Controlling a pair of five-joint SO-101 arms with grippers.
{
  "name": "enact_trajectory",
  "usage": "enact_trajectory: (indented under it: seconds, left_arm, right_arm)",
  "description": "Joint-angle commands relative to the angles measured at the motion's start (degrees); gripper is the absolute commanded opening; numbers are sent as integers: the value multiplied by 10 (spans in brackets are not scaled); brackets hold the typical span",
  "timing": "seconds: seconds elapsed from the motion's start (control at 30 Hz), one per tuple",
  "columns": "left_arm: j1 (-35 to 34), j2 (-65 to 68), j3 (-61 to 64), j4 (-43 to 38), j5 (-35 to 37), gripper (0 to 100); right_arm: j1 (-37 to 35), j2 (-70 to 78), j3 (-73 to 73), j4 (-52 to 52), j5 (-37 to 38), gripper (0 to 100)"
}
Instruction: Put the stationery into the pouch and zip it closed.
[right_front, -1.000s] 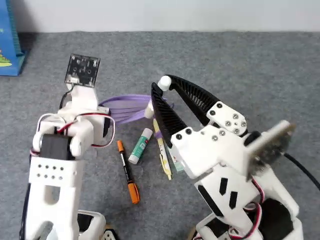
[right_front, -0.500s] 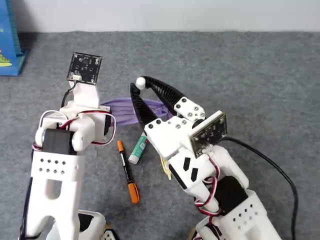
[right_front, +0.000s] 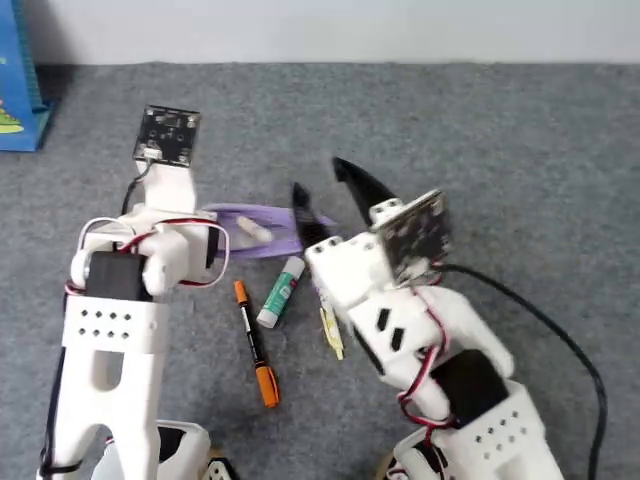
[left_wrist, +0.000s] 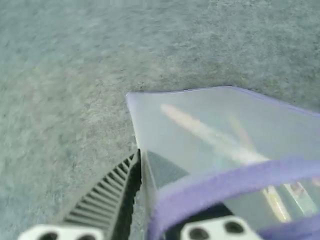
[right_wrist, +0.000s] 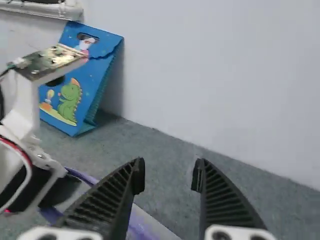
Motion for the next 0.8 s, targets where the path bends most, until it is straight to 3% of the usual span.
enact_trajectory:
  seconds: [0.0,0.23,0.77]
  left_arm:
    - [-38,1,-36,-9,15,13]
    - [-51,1,-43,-7,21,13]
    - [-107,0,-56,-7,35,13]
  right_arm:
    - [62,41,-76,112,-30,134]
    - [131,190,-91,214,-56,154]
    - [115,492,-91,219,-56,154]
